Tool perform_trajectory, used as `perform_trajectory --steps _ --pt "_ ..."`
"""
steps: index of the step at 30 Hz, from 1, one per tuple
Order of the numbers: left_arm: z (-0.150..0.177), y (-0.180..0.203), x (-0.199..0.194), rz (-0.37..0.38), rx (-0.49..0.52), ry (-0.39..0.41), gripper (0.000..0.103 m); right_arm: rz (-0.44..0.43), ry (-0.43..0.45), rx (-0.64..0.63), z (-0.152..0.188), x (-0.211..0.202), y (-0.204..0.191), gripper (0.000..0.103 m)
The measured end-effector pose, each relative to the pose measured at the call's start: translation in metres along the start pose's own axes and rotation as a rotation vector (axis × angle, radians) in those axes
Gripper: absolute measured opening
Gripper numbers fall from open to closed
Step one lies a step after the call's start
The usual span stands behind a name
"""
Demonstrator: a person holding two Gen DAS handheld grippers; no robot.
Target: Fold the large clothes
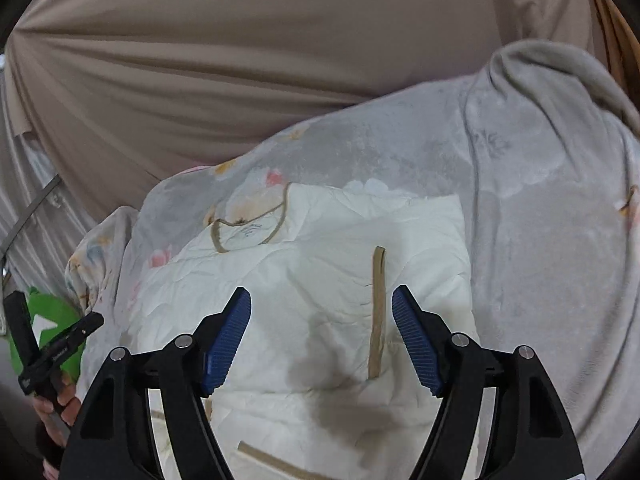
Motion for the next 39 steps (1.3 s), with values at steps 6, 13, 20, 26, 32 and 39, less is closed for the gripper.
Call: perform_trajectory --steps 6,13,20,26,32,39 --pt "0.021 0.003 0.068 -0.026 0.045 -0.119 0.043 0.083 -0.123 0.013 0.019 0.06 0.029 0.025" --pt "0.029 0.0 0.074 -0.039 0.074 -0.154 0.044 0.155 -0.118 -0.146 0.036 0.045 0.026 0.026" --pt "-0.078 0.076 0.06 0.194 0.057 0.0 0.061 0.128 0.043 -0.109 -0.051 0.028 0.021 0.027" --pt "-0.105 0.147 0.154 0.351 0.035 -0.16 0.06 0.098 -0.012 -0.025 -0.076 0.083 0.035 0.026" --pt "-0.083 0.184 0.225 0.317 0.101 -0.283 0.03 0.052 -0.08 -0.075 -0.062 0.122 0.027 0.025" --pt "-0.074 0.143 0.25 0.194 0.055 -0.258 0.0 0.148 -0.112 -0.033 -0.057 0.142 0.057 0.008"
Point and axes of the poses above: each gripper's, at about its wrist camera, not at the fingertips, and x roughly the way its jaws point, y to its right, z to its underside, the point moved 8 cm from there along x, roughly the way its jaws point, and after that the axes turned 6 degrees about x, right-handed, at the moved point
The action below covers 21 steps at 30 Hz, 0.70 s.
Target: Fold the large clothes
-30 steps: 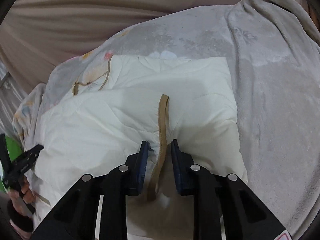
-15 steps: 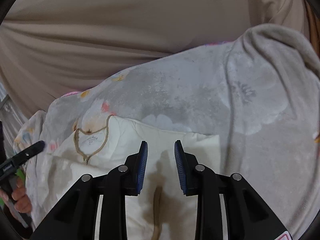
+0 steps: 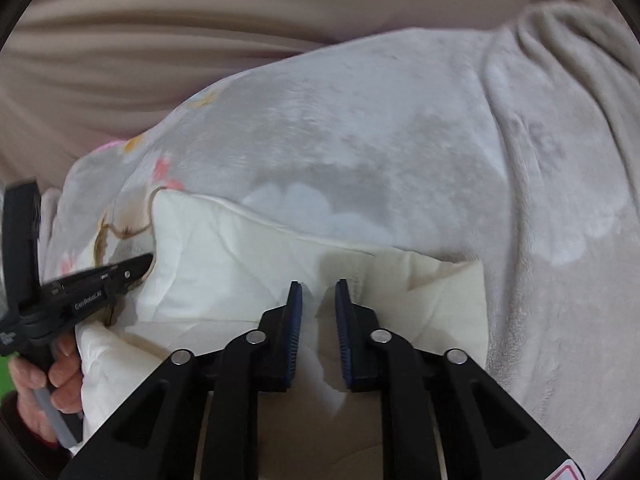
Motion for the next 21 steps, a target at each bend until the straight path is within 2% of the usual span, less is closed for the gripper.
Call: perform_trajectory --steps 2,4,5,7,8,9,10,11,13,16,17,18,21 --pt "0.001 -0.001 -0.003 0.009 -0.012 0.016 0.0 -0.013 -0.008 0.025 0.0 0.003 0.003 0.008" --pt "-0.002 0.008 -0.016 0.019 0.012 0.061 0.0 -0.019 -0.004 -0.007 0.0 0.002 -0.003 0.013" --pt "-0.005 0.014 -0.024 0.051 0.021 0.082 0.0 -0.038 -0.003 -0.028 0.002 0.0 -0.007 0.018" --pt "-0.01 0.028 -0.036 0.116 0.034 0.101 0.001 -0.078 0.01 -0.072 0.004 -0.002 -0.018 0.018" --pt "-0.014 0.037 -0.036 0.128 0.052 0.094 0.011 -0.093 0.008 -0.087 0.004 -0.001 -0.023 0.018" --pt "-0.016 0.043 -0.033 0.119 0.072 0.082 0.033 -0.107 0.004 -0.1 0.005 0.0 -0.028 0.018" --pt "-0.019 0.05 -0.027 0.106 0.088 0.066 0.044 -0.12 -0.003 -0.111 0.006 0.001 -0.033 0.018" --pt "-0.022 0.052 -0.019 0.094 0.093 0.05 0.051 -0.133 -0.012 -0.12 0.007 0.002 -0.038 0.018" --pt "-0.022 0.049 -0.005 0.077 0.071 0.017 0.05 -0.146 -0.023 -0.142 0.009 0.005 -0.044 0.019" --pt "-0.023 0.042 0.002 0.114 -0.008 0.002 0.047 -0.158 -0.029 -0.148 0.01 0.007 -0.046 0.019" --pt "-0.025 0.042 0.001 0.131 -0.004 0.007 0.034 -0.164 -0.032 -0.143 0.01 0.008 -0.046 0.019" --pt "-0.024 0.042 0.001 0.134 0.015 0.004 0.015 -0.172 -0.035 -0.137 0.01 0.009 -0.045 0.019" --pt "-0.025 0.044 -0.007 0.093 0.052 0.045 0.006 -0.193 -0.016 -0.129 0.008 0.004 -0.045 0.019"
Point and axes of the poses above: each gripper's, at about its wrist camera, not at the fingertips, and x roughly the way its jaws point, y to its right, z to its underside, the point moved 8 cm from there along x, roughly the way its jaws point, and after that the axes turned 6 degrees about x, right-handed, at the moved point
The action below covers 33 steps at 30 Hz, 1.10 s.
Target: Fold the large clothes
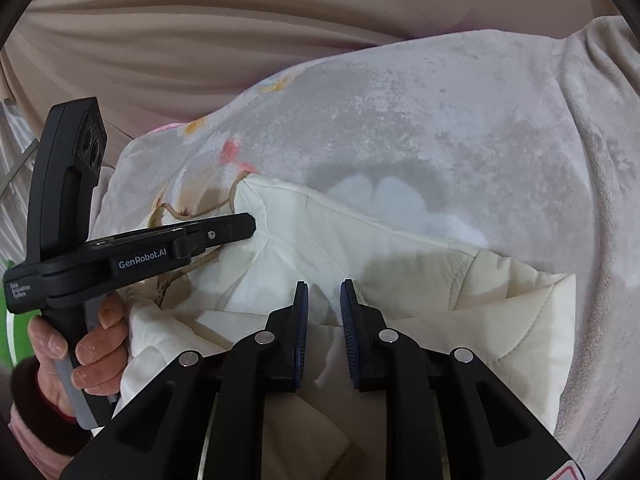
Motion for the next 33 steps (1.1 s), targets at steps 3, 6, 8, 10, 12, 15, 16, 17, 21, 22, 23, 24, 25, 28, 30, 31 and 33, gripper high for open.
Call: perform_trajectory --steps 3,6,8,10,12,15,16,17,21,22,23,24,25,28,30,31,33 --pt "-0.006 0.002 -0.012 -0.018 0.023 0.05 0.003 -0.006 0.074 0.002 -0.004 -0.017 0.0 0.019" --pt "-0.003 0.0 -0.004 -0.055 0.028 0.031 0.003 0.125 0.059 0.046 -0.003 -0.012 0.02 0.015" --pt "0.003 -0.005 0.009 -0.071 0.009 -0.013 0.003 0.184 -0.011 0.093 0.002 0.002 0.035 0.006" --pt "0.008 -0.007 0.016 -0.078 0.016 -0.023 0.003 0.19 0.001 0.104 -0.001 -0.002 0.036 0.005" --pt "0.01 -0.006 0.015 -0.095 0.032 -0.011 0.005 0.227 0.004 0.09 0.0 -0.002 0.039 0.0" --pt "0.016 -0.008 0.01 -0.121 0.058 -0.015 0.008 0.223 -0.004 0.155 -0.001 -0.003 0.05 0.0" --pt "0.02 -0.011 0.005 -0.15 0.074 -0.019 0.008 0.218 0.014 0.179 -0.001 -0.009 0.054 0.0" --pt "0.026 -0.018 -0.001 -0.21 0.088 -0.029 0.008 0.22 0.035 0.198 0.0 -0.015 0.059 0.0" --pt "0.049 -0.06 -0.042 -0.244 0.043 -0.032 0.008 0.313 0.147 0.215 -0.009 -0.054 0.07 0.013" --pt "0.053 -0.072 -0.057 -0.236 0.017 -0.021 0.008 0.322 0.17 0.186 -0.012 -0.065 0.064 0.014" --pt "0.058 -0.087 -0.076 -0.242 -0.008 -0.003 0.008 0.312 0.181 0.159 -0.014 -0.074 0.055 0.014" --pt "0.062 -0.1 -0.091 -0.262 -0.024 0.014 0.008 0.277 0.183 0.126 -0.018 -0.08 0.04 0.014" --pt "0.063 -0.113 -0.106 -0.283 -0.037 0.032 0.008 0.221 0.175 0.085 -0.021 -0.084 0.016 0.016" --pt "0.07 -0.151 -0.14 -0.322 -0.103 0.06 0.008 0.092 0.121 -0.039 -0.024 -0.071 -0.053 0.049" --pt "0.074 -0.175 -0.148 -0.334 -0.165 0.052 0.008 0.032 0.078 -0.11 -0.019 -0.048 -0.098 0.06" --pt "0.077 -0.185 -0.148 -0.34 -0.189 0.044 0.008 0.01 0.049 -0.151 -0.016 -0.031 -0.123 0.06" --pt "0.086 -0.204 -0.141 -0.352 -0.222 0.013 0.008 -0.013 0.006 -0.2 -0.012 0.002 -0.158 0.06"
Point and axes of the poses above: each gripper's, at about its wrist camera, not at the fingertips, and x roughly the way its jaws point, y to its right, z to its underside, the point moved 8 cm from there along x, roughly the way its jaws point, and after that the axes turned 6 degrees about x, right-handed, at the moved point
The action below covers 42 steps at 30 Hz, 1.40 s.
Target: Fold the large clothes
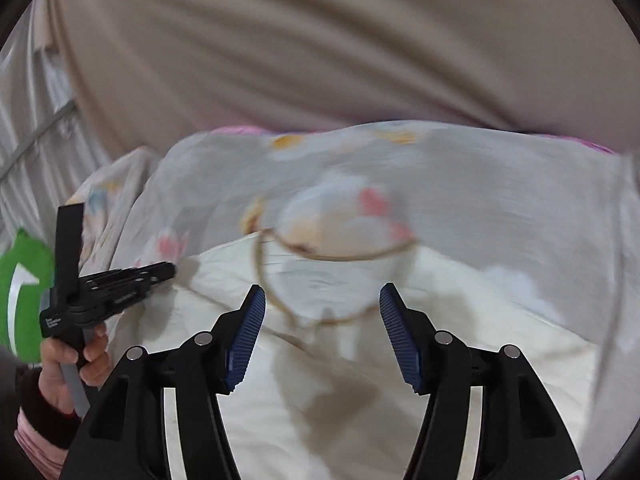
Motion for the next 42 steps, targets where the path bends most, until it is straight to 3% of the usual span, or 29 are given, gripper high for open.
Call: perform_trajectory --steps 4,7,9,10,11,12,15,16,17,18,20,21,23,26,29,30,32,36,38,42 --pt "0.018 -0.012 0.031 -0.004 -0.004 -0.053 0.008 -0.016 -0.098 0.004 0.004 0.075 -0.044 0.06" --pt "0.02 -0.011 0.033 -0.034 0.033 -0.017 0.008 -0.008 -0.172 0.018 0.014 0.12 -0.058 0.06" --pt "0.02 -0.008 0.034 -0.059 0.056 0.004 0.008 -0.002 -0.248 0.011 0.029 0.149 -0.061 0.053" --pt "0.021 -0.008 0.034 -0.06 0.056 0.01 0.008 0.021 -0.225 -0.014 0.032 0.148 -0.065 0.047" --pt "0.021 -0.009 0.034 -0.049 0.047 0.014 0.008 0.021 -0.2 -0.051 0.031 0.144 -0.07 0.014" --pt "0.022 -0.01 0.035 -0.035 0.036 0.019 0.008 0.017 -0.178 -0.079 0.029 0.137 -0.073 0.004" --pt "0.023 -0.012 0.037 -0.01 0.016 0.031 0.008 0.026 -0.059 -0.079 0.015 0.118 -0.069 0.002" --pt "0.023 -0.011 0.037 -0.012 0.017 0.032 0.008 0.077 -0.066 -0.071 0.016 0.124 -0.058 0.002" --pt "0.023 -0.01 0.036 -0.014 0.019 0.033 0.008 0.128 -0.132 -0.059 0.023 0.138 -0.045 0.001" --pt "0.023 -0.01 0.037 -0.015 0.021 0.033 0.008 0.126 -0.193 -0.03 0.03 0.15 -0.036 0.0" --pt "0.023 -0.01 0.038 -0.019 0.022 0.038 0.008 0.135 -0.137 0.022 0.018 0.135 -0.028 0.002" --pt "0.024 -0.01 0.037 -0.022 0.024 0.041 0.008 0.133 -0.079 0.015 0.011 0.123 -0.031 0.004" --pt "0.024 -0.01 0.037 -0.026 0.024 0.046 0.008 0.023 -0.017 -0.016 0.005 0.102 -0.054 0.006" --pt "0.024 -0.012 0.036 -0.017 0.011 0.06 0.009 -0.071 -0.059 -0.115 0.016 0.103 -0.098 0.006" --pt "0.024 -0.017 0.032 0.016 -0.03 0.084 0.012 0.003 -0.173 -0.224 0.041 0.138 -0.11 0.004" --pt "0.024 -0.019 0.03 0.023 -0.046 0.092 0.013 0.037 -0.214 -0.216 0.047 0.15 -0.102 0.0" --pt "0.026 -0.023 0.031 0.037 -0.072 0.089 0.014 0.016 -0.221 -0.143 0.044 0.148 -0.089 0.0" --pt "0.025 -0.026 0.033 0.056 -0.091 0.084 0.015 0.119 -0.183 -0.008 0.035 0.129 -0.027 0.0" --pt "0.025 -0.025 0.033 0.051 -0.086 0.087 0.014 0.19 -0.128 0.089 0.033 0.102 0.012 0.0" --pt "0.029 -0.03 0.019 0.055 -0.093 0.099 0.015 0.121 -0.01 0.192 0.048 0.012 0.048 0.01"
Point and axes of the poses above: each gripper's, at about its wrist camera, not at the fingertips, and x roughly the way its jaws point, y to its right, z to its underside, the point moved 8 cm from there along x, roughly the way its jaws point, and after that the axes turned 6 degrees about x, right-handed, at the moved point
